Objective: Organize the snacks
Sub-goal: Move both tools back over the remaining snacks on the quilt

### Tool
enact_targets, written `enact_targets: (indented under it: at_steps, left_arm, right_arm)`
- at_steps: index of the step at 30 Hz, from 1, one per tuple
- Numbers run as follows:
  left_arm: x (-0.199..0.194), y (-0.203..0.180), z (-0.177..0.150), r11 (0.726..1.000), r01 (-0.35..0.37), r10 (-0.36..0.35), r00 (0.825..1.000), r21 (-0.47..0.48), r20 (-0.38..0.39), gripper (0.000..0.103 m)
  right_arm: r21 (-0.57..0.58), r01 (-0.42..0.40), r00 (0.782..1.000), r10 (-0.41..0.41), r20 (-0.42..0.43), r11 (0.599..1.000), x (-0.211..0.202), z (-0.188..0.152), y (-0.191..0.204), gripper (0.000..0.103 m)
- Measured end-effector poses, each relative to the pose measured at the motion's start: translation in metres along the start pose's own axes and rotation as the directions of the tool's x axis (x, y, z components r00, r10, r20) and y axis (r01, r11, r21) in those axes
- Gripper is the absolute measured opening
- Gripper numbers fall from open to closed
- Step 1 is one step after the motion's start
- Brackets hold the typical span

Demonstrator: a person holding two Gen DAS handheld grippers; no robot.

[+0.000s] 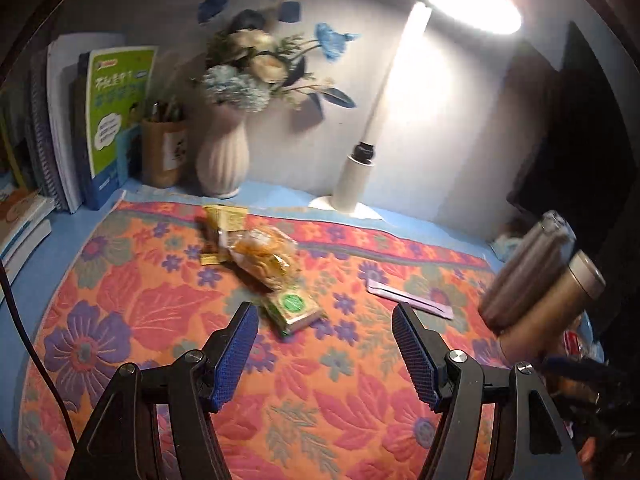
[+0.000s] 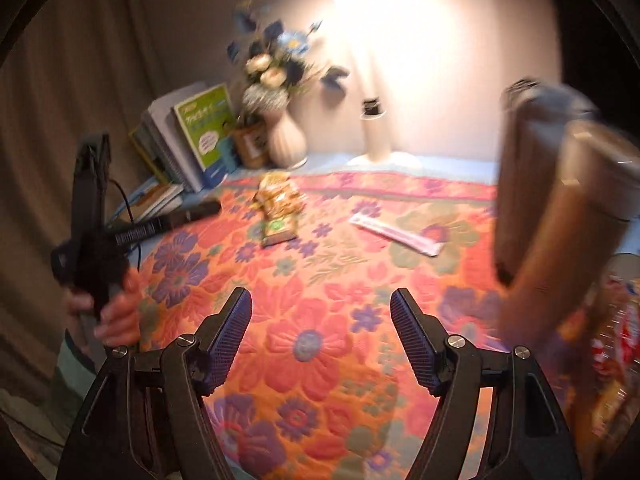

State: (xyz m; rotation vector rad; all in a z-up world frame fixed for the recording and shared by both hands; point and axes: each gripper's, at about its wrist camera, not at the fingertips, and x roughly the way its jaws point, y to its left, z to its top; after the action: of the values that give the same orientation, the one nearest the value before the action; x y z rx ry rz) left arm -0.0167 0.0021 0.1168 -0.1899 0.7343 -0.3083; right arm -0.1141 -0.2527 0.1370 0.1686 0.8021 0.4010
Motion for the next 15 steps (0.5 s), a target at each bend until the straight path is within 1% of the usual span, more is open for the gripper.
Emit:
enact_targets:
  at_steps: [2,4,5,7,9,11,15]
  left_arm:
    - [0.01,0.017,0.01,1.0,-0.016,0.016,1.0,-0.023,-0.018,0.067]
    - [0.026,0.029,0.018,0.999,-0.03,0.028,0.999,-0.035,-0.043,0.068]
    - [0.037,0.034,0.022,0.998,-0.021,0.018,0.998,-0.052,-0.064,0.069]
    - [0.063,0.046,0.028,0.993,0.017,-0.03,0.993,-0.119,-0.11,0.069]
    - [0.087,0.056,0.035,0.979,0.053,-0.081,0.987,-0.194,-0.141,0.069]
    - [0.114,0.065,0.041,0.966,0.037,-0.083,0.981,-0.257,-0.173,0.069]
    - [0.151,0.072,0.044,0.953,0.03,-0.093,0.976,-0.3,-0.196,0.069]
  right_arm:
    - [0.008,-0.044,0.998,0.044,-0.038,0.999,0.027,0.008,0.004,0.072]
    - [0.016,-0.071,0.995,0.072,-0.071,0.997,0.052,0.019,0.006,0.072]
    - [0.016,-0.081,0.993,0.082,-0.084,0.997,0.066,0.025,0.008,0.072]
    - [0.005,-0.081,0.992,0.081,-0.098,0.997,0.089,0.034,0.012,0.072]
    - [-0.027,-0.072,0.992,0.069,-0.109,0.997,0.11,0.042,0.017,0.072]
    - [-0.062,-0.069,0.992,0.062,-0.112,0.996,0.133,0.049,0.021,0.072]
    - [-0.1,-0.083,0.99,0.07,-0.125,0.991,0.169,0.062,0.026,0.072]
